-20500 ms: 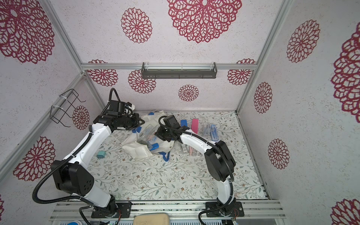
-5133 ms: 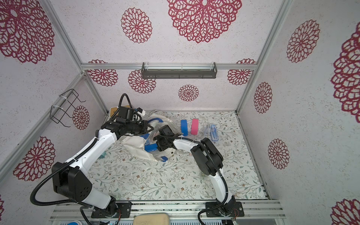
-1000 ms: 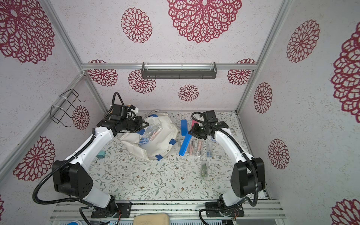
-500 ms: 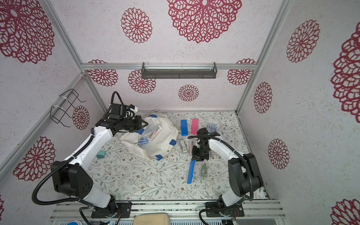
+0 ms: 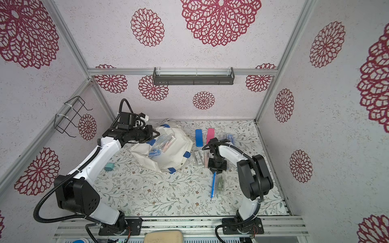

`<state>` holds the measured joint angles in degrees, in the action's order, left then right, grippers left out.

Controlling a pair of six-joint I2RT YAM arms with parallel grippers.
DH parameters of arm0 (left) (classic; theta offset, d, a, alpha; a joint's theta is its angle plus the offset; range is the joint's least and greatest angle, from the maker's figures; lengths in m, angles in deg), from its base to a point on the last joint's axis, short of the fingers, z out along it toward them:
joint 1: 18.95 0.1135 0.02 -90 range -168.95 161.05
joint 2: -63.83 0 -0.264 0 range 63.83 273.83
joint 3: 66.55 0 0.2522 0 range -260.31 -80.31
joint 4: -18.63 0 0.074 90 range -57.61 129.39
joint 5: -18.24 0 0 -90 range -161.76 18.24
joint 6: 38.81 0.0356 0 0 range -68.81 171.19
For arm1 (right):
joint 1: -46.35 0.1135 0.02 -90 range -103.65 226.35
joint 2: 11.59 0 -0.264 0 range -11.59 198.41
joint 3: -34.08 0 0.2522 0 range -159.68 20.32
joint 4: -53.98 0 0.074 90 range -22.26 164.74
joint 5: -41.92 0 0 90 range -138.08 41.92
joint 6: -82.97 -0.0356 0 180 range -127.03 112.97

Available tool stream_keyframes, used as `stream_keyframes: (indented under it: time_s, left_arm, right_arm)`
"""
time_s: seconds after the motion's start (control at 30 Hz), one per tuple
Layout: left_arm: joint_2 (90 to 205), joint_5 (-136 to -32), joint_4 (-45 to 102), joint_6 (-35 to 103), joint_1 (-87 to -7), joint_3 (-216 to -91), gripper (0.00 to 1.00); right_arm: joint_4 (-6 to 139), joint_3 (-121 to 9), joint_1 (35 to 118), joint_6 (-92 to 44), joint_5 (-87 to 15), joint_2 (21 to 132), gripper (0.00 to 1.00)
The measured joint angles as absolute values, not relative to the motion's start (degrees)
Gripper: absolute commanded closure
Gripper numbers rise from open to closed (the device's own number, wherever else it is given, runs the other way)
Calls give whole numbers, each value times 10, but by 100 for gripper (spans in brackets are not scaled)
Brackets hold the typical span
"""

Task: Take out the compass set from the canvas bag
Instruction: Place the compass set at the center of the board.

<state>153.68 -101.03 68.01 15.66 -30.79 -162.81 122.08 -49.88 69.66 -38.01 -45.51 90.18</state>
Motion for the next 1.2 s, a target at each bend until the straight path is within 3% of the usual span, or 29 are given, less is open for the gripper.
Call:
stream_keyframes:
  time_s: [0.5,0.97,1.2]
  left_arm:
    - [1534,-1023,678,158,-308,-1622,100]
    - [1534,-1024,679,158,-308,-1624,100]
    - [1535,-1023,696,160,-307,-1637,100]
  right_arm:
    - [1221,-543,741,-421,-472,956,50]
    - [1210,-578,741,-442,-422,909,53]
    - [1116,-621,752,-493,-337,866,59]
